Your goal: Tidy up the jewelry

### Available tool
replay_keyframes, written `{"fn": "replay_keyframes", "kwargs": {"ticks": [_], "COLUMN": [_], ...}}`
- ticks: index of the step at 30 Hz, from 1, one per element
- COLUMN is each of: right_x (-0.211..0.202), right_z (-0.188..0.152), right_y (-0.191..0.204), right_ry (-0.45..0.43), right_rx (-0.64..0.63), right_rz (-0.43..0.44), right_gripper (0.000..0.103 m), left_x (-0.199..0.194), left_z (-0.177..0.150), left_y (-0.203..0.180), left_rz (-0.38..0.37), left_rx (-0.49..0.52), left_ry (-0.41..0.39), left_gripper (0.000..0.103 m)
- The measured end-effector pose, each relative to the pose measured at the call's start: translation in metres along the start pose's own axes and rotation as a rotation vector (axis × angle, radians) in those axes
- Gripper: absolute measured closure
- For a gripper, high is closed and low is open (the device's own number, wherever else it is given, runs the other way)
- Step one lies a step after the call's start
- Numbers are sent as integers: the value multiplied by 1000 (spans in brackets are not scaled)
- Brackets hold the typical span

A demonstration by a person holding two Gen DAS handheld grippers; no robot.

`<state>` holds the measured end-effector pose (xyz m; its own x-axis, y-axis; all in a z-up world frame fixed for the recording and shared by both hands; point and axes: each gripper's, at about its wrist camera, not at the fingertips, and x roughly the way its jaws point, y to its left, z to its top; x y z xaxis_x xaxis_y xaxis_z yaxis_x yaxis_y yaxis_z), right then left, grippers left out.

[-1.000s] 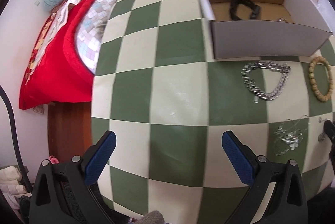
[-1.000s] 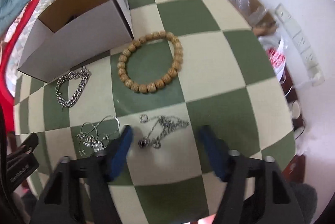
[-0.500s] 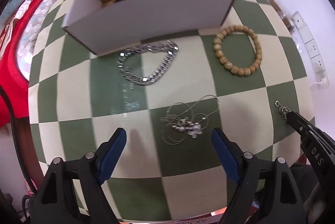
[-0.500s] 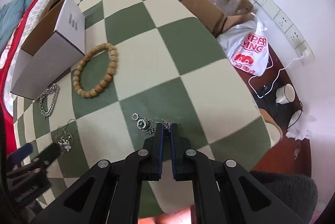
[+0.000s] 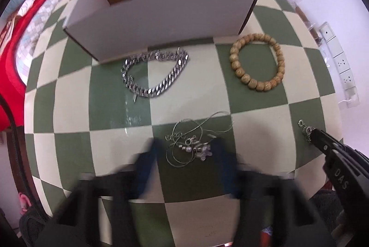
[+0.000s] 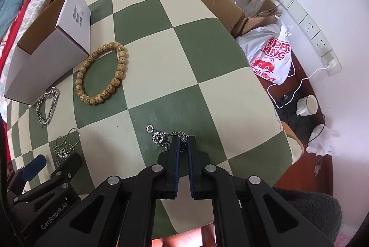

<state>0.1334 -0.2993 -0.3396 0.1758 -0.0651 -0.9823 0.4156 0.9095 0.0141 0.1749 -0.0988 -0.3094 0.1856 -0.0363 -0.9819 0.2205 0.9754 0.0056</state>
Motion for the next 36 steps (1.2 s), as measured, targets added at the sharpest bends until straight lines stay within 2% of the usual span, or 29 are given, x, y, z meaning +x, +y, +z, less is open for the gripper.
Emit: {"fn": "replay_keyframes", "kwargs": {"ticks": [2,4,9,15,20,25,36], "right_x": [0,1,1,-4,-19,-43,-101], "right_z": [1,2,2,-9,-17,-13,10], "right_y": [0,0,-2,-4,-4,1,17], "right_ry": [3,7,4,-43,-72,-113,-189], "right_rx": [-2,2,0,36,64,47,3], "right_rz": [-1,5,24,129,212,276,376], "right_gripper": [96,96,96,97,97,97,97], "left_x": [0,-1,-7,-30,-59,-95,-157], "left_z": [3,4,-1,-5,-4,5,25], "left_y": [-1,3,30,74,100,105,93], "left_rz": [14,17,11,-47,-81,-131,-227], "left_rx": [11,6,-46,-139,-173,-184,-125], "left_ry": [5,4,3,-3,-35,-96,-196], "left_gripper": [94,101,101,101,101,101,101]}}
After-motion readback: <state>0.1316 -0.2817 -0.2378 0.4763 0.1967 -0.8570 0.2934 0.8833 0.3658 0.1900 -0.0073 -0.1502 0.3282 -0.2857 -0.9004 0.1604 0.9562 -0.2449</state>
